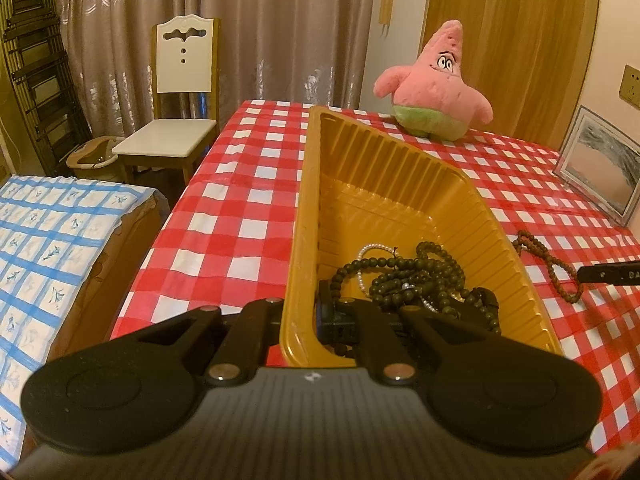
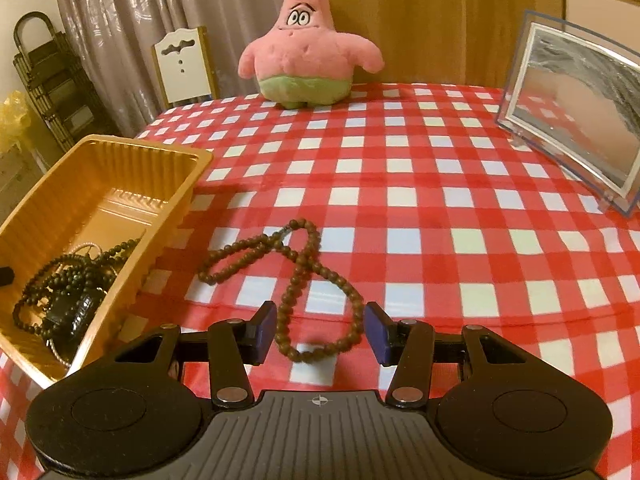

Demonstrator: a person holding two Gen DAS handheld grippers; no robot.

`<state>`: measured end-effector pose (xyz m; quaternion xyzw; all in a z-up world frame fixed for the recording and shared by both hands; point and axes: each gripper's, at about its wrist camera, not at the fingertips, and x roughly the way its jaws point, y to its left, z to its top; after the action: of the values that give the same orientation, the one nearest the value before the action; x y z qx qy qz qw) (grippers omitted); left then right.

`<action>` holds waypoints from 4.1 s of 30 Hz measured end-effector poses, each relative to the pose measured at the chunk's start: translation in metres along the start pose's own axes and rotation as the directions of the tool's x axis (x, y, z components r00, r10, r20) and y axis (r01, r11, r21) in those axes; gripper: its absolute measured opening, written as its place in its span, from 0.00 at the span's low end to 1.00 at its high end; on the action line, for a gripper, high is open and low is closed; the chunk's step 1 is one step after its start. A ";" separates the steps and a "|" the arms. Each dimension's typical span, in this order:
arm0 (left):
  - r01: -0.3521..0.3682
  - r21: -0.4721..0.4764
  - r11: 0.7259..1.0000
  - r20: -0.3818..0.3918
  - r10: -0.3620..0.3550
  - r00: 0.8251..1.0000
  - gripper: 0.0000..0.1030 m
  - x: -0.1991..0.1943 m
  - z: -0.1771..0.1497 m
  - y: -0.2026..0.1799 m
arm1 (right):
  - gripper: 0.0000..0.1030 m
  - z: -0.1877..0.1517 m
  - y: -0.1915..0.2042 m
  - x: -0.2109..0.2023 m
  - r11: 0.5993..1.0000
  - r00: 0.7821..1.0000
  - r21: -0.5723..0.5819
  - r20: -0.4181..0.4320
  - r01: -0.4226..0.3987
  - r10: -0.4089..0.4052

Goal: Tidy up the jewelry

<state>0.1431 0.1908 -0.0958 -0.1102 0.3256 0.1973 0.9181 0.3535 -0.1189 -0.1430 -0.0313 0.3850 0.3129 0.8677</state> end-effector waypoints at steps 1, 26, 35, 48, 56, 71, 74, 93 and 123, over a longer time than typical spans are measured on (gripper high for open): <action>0.000 0.001 1.000 0.000 0.000 1.000 0.04 0.000 0.000 0.000 | 0.48 0.001 0.002 0.002 1.000 1.000 -0.003 -0.003 -0.006 0.006; -0.003 0.001 1.000 -0.009 0.003 1.000 0.04 0.000 -0.001 0.003 | 0.06 0.017 0.037 0.062 0.995 0.998 -0.076 -0.006 0.066 -0.066; 0.007 0.005 1.000 -0.010 -0.007 1.000 0.04 0.002 0.001 0.004 | 0.06 0.037 0.021 0.026 0.999 0.998 0.032 0.065 0.011 -0.013; 0.016 0.009 1.000 -0.010 -0.016 1.000 0.04 0.005 0.001 0.006 | 0.06 0.104 0.048 -0.095 0.991 0.954 -0.050 0.267 -0.124 0.133; 0.025 0.003 1.000 -0.002 -0.024 1.000 0.04 0.006 0.002 0.007 | 0.06 0.131 0.088 -0.131 0.972 0.923 -0.118 0.309 -0.204 0.231; 0.033 -0.006 0.999 0.006 -0.033 0.999 0.04 0.004 0.001 0.007 | 0.06 0.153 0.168 -0.107 0.888 0.859 -0.174 0.232 -0.425 0.456; 0.034 -0.009 0.999 0.008 -0.034 0.999 0.04 0.004 0.001 0.007 | 0.06 0.142 0.180 -0.088 0.888 0.874 -0.176 0.177 -0.425 0.453; 0.036 -0.003 0.999 -0.001 -0.036 0.999 0.04 0.005 0.000 0.008 | 0.29 0.098 0.179 -0.039 0.904 0.906 -0.146 0.076 -0.402 0.415; 0.070 0.039 0.997 -0.043 -0.068 0.997 0.04 0.042 0.010 0.016 | 0.57 0.025 0.060 -0.041 0.993 0.997 0.109 -0.055 -0.049 0.055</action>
<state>0.1714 0.2202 -0.1162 -0.1070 0.3445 0.1565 0.9194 0.3146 -0.0854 -0.0862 0.0164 0.4268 0.3135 0.8481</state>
